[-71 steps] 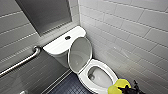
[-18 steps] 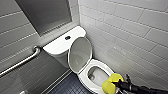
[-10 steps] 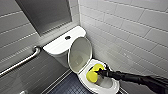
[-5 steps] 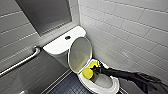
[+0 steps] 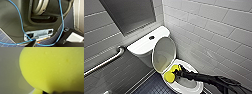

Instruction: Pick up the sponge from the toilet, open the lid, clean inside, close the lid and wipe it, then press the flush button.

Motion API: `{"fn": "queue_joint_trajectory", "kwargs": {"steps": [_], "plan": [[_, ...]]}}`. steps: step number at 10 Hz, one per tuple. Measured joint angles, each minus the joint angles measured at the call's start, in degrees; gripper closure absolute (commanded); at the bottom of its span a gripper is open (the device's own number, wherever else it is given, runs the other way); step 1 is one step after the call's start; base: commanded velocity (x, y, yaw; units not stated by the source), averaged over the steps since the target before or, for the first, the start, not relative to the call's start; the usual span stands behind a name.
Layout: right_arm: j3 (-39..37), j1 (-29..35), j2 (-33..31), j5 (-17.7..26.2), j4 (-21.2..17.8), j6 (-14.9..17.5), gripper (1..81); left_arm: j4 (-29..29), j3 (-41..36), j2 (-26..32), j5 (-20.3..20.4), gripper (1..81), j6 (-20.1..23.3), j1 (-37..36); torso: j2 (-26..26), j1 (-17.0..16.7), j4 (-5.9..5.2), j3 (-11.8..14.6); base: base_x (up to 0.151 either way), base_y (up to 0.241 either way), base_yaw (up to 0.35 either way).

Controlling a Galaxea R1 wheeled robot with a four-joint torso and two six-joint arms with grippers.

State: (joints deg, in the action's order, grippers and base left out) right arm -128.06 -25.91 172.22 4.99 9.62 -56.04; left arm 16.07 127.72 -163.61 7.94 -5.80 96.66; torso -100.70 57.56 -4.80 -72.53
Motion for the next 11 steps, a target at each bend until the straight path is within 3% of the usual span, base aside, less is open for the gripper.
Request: {"fn": "queue_joint_trajectory", "kwargs": {"steps": [6, 11], "plan": [[16.2, -4.1, -10.2, 4.0, 2.9, -0.1, 81.1, 0.0, 0.0, 0.2, 0.0, 1.0, 0.0, 0.0, 0.0, 0.0, 0.0, 0.0, 0.0, 0.0, 0.0], [25.5, -9.1, -20.6, 3.3, 3.4, -0.4, 81.1, 0.2, 0.0, 0.3, 0.0, 1.0, 0.0, 0.0, 0.0, 0.0, 0.0, 0.0, 0.0, 0.0, 0.0]]}}
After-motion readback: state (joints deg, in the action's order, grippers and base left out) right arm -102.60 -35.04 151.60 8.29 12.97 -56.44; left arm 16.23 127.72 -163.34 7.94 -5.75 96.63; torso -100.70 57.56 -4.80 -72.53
